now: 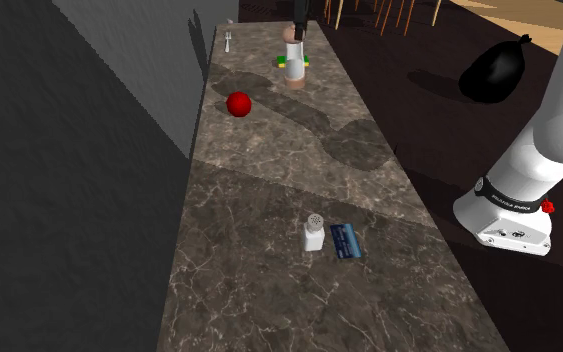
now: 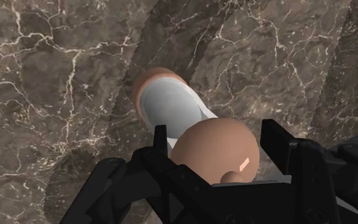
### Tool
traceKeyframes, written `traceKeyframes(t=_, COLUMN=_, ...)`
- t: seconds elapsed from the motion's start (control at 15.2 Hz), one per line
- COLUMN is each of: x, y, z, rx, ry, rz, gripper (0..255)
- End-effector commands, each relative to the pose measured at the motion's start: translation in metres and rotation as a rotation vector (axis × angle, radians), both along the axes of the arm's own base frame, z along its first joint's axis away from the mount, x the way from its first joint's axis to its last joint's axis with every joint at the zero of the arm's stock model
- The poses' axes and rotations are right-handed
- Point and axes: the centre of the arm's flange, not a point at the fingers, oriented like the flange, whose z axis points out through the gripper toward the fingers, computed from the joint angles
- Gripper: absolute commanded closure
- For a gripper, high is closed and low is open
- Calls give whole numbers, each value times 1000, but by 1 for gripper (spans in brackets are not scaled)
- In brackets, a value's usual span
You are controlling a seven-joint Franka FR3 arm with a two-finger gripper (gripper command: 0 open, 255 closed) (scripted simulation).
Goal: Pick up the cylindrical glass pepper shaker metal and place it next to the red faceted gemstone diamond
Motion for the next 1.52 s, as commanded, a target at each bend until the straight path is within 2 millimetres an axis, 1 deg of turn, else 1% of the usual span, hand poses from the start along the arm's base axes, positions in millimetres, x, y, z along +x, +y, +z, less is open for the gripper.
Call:
traceKeyframes(t=0.0, x=0, y=1, z=-11, rx=0, ry=-1, rz=0, gripper=255)
traceKeyframes(t=0.86, x=0, y=1, z=-78, rx=0, ry=-1, rz=0, gripper=255)
traceKeyframes(t=1.32, x=0, y=1, z=-78, rx=0, ry=-1, rz=0, gripper=255)
traceKeyframes(t=1.39, x=0, y=1, z=-78, rx=0, ry=-1, rz=0, gripper=0)
traceKeyframes(t=1.45, x=0, y=1, z=-78, rx=0, ry=-1, rz=0, gripper=0)
